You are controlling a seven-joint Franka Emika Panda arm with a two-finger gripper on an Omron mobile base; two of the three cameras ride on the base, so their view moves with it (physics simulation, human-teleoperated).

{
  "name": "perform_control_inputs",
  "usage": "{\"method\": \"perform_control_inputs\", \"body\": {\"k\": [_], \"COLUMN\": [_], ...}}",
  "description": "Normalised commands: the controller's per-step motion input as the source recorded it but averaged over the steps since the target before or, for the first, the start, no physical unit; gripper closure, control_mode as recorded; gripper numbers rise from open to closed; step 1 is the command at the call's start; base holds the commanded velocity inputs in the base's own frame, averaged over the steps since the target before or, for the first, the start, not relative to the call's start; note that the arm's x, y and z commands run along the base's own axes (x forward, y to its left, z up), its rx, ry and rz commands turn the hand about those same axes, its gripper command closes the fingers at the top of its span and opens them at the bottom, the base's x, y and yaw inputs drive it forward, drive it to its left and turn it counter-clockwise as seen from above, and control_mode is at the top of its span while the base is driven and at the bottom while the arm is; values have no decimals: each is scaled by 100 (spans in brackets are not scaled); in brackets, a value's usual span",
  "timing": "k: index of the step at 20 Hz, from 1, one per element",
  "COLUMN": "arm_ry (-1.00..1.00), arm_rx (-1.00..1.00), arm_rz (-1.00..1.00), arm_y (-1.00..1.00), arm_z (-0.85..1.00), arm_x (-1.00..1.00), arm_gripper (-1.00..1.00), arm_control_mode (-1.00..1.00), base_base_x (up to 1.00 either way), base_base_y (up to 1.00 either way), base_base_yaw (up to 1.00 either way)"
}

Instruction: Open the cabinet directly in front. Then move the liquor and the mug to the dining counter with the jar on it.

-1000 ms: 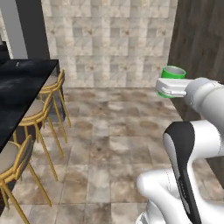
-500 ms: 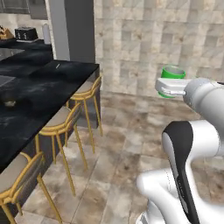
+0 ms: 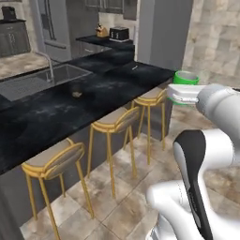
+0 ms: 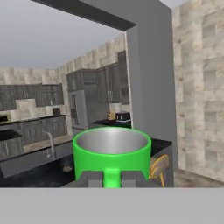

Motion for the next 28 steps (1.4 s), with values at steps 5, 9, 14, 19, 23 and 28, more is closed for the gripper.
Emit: {"method": "perform_control_inputs", "body": {"k": [5, 9, 14, 19, 23, 28], "arm_ry": [0, 0, 0, 0, 0, 0], "arm_rx": [0, 0, 0, 0, 0, 0], "arm_rz": [0, 0, 0, 0, 0, 0], "arm_y": [0, 0, 0, 0, 0, 0], "arm_z": [0, 0, 0, 0, 0, 0], "arm_x": [0, 0, 0, 0, 0, 0], "arm_gripper": [100, 100, 100, 100, 100, 100], "arm_control_mode": [100, 100, 100, 100, 100, 100], "base_base_x": [0, 0, 8, 32, 13, 0], "base_base_y": [-61, -74, -75, -68, -42, -5], "base_base_yaw": [70, 64, 62, 47, 30, 1]}}
